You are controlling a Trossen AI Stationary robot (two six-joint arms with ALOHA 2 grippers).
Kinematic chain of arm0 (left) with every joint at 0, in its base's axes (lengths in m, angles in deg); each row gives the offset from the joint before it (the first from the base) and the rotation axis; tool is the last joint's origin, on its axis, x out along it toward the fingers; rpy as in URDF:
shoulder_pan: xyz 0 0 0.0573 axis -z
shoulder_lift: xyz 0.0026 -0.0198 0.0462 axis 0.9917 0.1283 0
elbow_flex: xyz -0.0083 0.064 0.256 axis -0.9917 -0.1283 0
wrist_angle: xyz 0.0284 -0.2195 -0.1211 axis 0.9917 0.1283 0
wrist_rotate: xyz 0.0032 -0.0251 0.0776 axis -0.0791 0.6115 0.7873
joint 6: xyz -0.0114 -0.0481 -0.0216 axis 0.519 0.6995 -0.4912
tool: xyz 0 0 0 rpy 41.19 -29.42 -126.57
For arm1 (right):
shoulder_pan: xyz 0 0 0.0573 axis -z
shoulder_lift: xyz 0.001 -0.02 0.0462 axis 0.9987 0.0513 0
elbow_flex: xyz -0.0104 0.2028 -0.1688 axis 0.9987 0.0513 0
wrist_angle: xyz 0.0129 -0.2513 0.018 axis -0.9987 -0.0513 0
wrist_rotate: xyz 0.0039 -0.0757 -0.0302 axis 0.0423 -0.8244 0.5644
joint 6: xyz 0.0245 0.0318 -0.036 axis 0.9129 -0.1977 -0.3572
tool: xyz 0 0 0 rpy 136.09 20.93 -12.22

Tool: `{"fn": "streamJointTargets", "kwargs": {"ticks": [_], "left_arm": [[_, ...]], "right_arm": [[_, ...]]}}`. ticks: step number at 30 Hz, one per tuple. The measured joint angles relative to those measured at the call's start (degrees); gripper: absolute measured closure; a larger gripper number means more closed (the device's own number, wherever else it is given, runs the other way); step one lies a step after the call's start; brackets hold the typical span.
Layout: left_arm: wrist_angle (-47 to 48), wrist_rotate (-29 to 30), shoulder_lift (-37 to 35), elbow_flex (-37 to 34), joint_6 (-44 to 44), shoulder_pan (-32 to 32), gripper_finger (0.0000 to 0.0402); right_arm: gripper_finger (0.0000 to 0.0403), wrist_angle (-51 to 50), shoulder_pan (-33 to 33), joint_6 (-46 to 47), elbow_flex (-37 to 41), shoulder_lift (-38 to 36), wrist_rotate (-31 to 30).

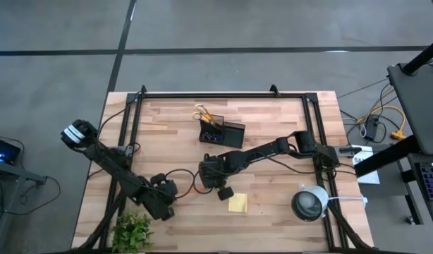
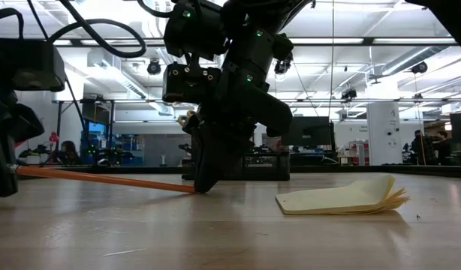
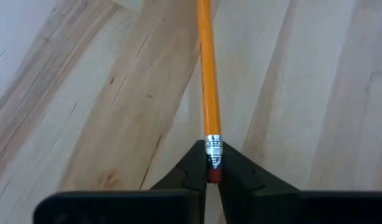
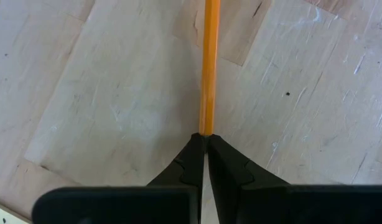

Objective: Pick and place office supplies into organizer
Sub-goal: Put the orange pencil into the black organizer bin

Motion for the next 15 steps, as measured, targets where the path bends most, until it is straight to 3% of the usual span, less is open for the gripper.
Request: {"fn": "streamJointTargets", "kwargs": {"ticks": [8, 15], "left_arm": [[2.5, 0.1, -0.02, 1.63, -1.49, -0.02, 0.0398], [11.38, 0.02, -1.38, 3.41, -2.1, -0.37, 0.04]], "right_arm": [[0.0394, -0.39, 0.0, 0.79, -0.02, -0.27, -0.07], [0.038, -7.53, 0.08, 9.05, 0.19, -4.12, -0.95]]}}
